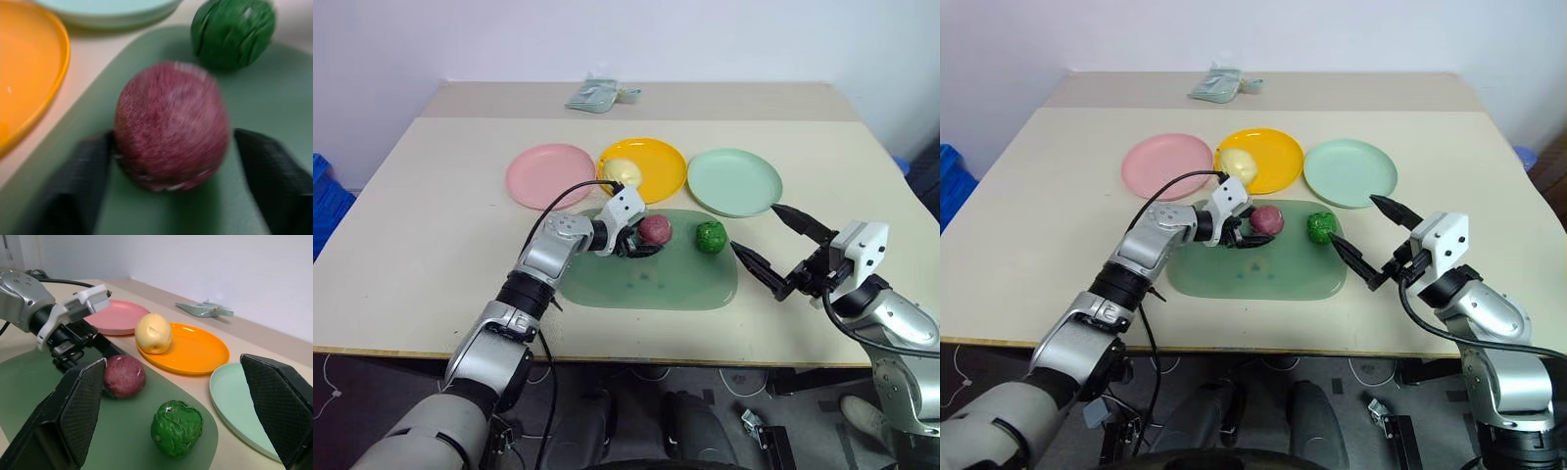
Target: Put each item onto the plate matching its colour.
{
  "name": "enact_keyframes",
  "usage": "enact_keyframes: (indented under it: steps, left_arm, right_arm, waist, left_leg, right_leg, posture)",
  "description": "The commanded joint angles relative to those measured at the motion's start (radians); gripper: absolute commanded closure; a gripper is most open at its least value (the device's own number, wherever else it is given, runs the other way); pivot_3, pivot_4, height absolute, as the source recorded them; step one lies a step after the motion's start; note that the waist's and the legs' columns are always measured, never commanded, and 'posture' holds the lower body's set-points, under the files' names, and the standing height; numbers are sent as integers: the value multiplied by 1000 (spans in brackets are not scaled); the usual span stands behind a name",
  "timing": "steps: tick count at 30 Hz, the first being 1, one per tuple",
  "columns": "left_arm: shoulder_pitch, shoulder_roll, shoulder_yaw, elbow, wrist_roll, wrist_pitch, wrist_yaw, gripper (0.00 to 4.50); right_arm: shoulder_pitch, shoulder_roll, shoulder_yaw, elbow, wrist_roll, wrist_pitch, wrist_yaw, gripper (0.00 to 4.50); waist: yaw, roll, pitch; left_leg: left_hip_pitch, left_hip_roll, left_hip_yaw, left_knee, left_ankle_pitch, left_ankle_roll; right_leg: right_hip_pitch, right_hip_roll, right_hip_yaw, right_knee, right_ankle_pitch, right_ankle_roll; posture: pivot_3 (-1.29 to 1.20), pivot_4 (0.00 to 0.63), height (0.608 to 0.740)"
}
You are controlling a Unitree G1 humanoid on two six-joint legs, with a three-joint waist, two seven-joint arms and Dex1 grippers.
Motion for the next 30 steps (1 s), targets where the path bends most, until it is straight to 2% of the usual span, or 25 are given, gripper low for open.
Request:
enact_keyframes:
  steps: [1,3,9,13,16,20,26,30]
  left_arm:
    - [-18,2,43,-44,-21,-18,12,1802]
    - [-5,5,61,-77,-37,-9,15,1802]
    - [89,34,204,-343,-147,140,96,1802]
    - [181,79,319,-520,-183,291,225,1802]
    - [193,80,375,-539,-169,323,344,1802]
    - [132,59,405,-415,-111,241,507,1802]
    - [-36,17,378,-51,-13,65,692,1802]
    - [-143,-6,418,162,8,-19,852,1802]
  right_arm:
    - [0,0,-29,-51,4,-18,-7,0]
    - [-3,1,-27,-48,3,-19,-8,0]
    - [-22,-3,-21,-25,2,-25,2,0]
    - [-45,-1,-7,8,1,-34,23,0]
    - [-65,7,7,32,-2,-43,38,0]
    - [-102,13,27,71,-5,-55,61,0]
    - [-152,20,55,111,-17,-66,73,0]
    - [-165,18,60,105,-14,-58,70,0]
  waist:
    - [-1,0,0]
    - [-1,0,0]
    - [-3,0,0]
    - [-4,1,-1]
    - [3,1,-1]
    - [6,0,-1]
    - [1,0,0]
    - [0,0,0]
  left_leg:
    - [0,0,0,0,0,0]
    - [0,0,0,0,0,0]
    - [0,0,0,0,0,0]
    - [0,1,0,-1,0,0]
    - [0,1,0,0,0,0]
    - [0,0,0,1,0,0]
    - [0,0,-1,1,0,-1]
    - [0,0,-1,0,1,-1]
  right_leg:
    - [0,0,0,0,0,0]
    - [0,0,0,0,0,0]
    - [-1,0,0,0,0,0]
    - [-1,0,0,0,0,0]
    - [0,0,0,1,0,0]
    - [1,0,-1,0,0,0]
    - [0,0,-1,1,0,0]
    - [0,0,-1,1,0,0]
  posture:
    - [0,150,740]
    - [0,150,740]
    - [0,150,740]
    - [0,150,740]
    - [0,150,740]
    - [0,150,740]
    - [0,150,740]
    - [0,150,740]
